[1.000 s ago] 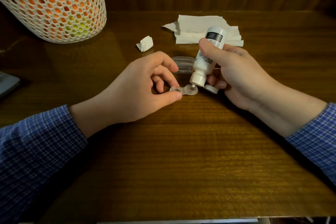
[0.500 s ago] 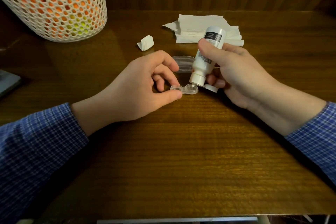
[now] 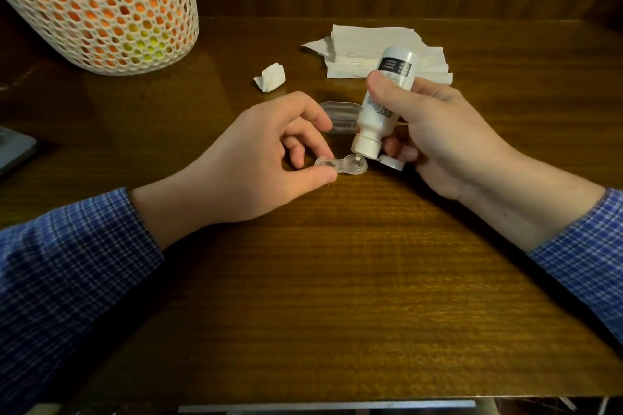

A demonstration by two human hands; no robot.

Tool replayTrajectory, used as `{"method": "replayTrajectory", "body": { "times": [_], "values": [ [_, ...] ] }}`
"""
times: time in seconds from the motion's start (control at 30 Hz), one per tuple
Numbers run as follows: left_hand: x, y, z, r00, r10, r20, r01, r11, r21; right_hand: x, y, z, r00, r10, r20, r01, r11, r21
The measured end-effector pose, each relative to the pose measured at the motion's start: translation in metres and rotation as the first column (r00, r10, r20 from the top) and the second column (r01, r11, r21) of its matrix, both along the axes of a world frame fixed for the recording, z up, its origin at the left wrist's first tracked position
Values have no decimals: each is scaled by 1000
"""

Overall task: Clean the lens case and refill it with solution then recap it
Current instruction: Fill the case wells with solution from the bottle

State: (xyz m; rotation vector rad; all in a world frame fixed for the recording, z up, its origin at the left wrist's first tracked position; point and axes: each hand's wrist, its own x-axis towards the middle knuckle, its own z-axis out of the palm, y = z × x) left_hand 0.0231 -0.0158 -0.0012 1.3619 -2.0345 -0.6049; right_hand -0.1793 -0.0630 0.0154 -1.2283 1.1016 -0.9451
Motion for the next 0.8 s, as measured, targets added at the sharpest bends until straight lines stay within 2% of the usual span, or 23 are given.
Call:
{"method": "replayTrajectory", "body": {
  "times": [0.8],
  "values": [
    [3, -1, 0, 997, 21, -71, -18, 999, 30, -2, -1, -2, 1000, 2, 8, -2, 1000, 4]
  ]
}}
